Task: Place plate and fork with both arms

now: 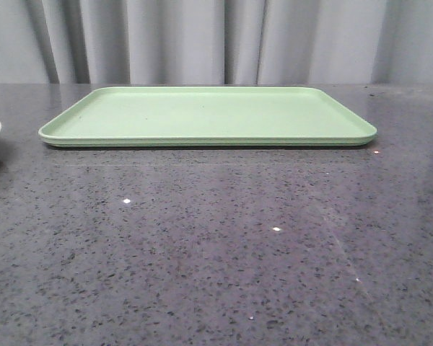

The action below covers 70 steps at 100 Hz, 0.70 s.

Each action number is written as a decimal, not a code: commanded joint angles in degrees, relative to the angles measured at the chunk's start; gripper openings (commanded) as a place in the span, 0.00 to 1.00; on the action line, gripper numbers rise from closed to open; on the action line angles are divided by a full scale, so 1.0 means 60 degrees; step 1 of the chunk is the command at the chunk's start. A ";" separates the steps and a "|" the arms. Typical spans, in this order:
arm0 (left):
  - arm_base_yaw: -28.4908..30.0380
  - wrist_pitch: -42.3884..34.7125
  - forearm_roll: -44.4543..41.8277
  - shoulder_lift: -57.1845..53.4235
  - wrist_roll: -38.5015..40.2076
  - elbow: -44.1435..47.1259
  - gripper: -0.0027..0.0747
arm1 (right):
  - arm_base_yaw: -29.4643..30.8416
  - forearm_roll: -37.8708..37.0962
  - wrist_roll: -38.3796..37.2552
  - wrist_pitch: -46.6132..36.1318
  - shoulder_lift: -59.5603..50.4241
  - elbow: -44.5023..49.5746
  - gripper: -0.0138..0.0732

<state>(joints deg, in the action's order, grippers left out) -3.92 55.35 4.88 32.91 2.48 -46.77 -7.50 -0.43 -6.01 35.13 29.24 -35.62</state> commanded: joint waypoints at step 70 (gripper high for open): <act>0.0350 -0.2028 -0.1077 0.1048 0.0106 -0.0302 0.85 | 0.0061 0.0015 -0.0005 -0.1005 0.0098 -0.0342 0.78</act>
<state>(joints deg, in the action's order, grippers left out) -3.02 49.52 0.44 36.96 2.48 -46.77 -7.50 0.00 -6.11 33.82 29.24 -35.62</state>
